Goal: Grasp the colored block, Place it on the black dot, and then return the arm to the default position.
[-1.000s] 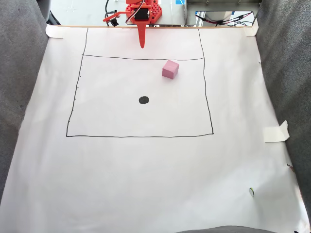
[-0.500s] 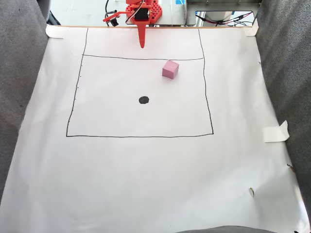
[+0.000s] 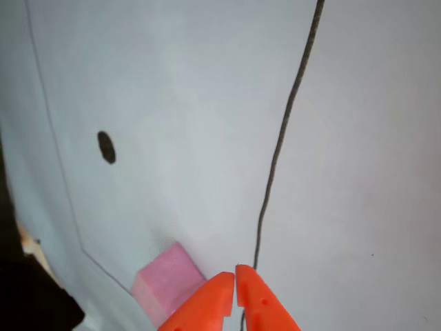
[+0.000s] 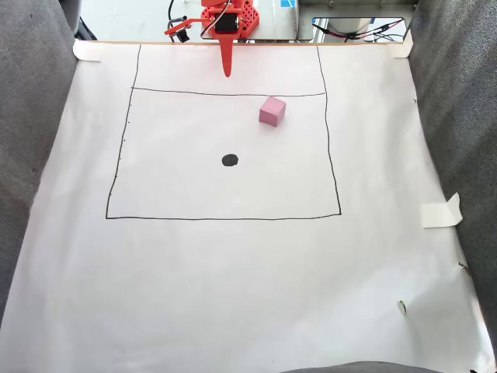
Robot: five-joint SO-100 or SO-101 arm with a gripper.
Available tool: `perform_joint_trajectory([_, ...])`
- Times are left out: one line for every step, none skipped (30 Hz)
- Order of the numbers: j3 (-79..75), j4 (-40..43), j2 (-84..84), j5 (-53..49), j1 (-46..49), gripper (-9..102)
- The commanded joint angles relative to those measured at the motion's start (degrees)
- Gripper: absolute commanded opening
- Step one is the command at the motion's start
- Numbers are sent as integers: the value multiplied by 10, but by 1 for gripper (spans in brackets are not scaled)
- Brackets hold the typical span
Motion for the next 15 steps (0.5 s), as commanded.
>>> perform_joint_trajectory([-5, -7, 2, -10, 2, 0])
perform_joint_trajectory([-5, -17, -4, -15, 1, 0])
perform_joint_trajectory([-7, -26, -11, -21, 0, 0])
perform_joint_trajectory([-14, -35, -25, -25, -2, 0])
perform_joint_trajectory([-24, -45, -43, -29, -4, 0])
perform_joint_trajectory([-39, -54, -67, -33, -4, 0])
perform_joint_trajectory([-58, -57, -91, -32, -4, 0])
perform_joint_trajectory([-84, -56, -117, -28, -5, 0])
perform_joint_trajectory([-114, -51, -143, -24, -6, 0])
perform_joint_trajectory([-142, -42, -168, -18, -6, 0])
perform_joint_trajectory([-168, -36, -191, -11, -6, 0])
perform_joint_trajectory([-190, -33, -210, -6, -6, 0])
perform_joint_trajectory([-209, -34, -227, -3, -6, 0])
perform_joint_trajectory([-229, -38, -248, 2, -9, 0])
perform_joint_trajectory([-249, -40, -275, 10, -11, 0])
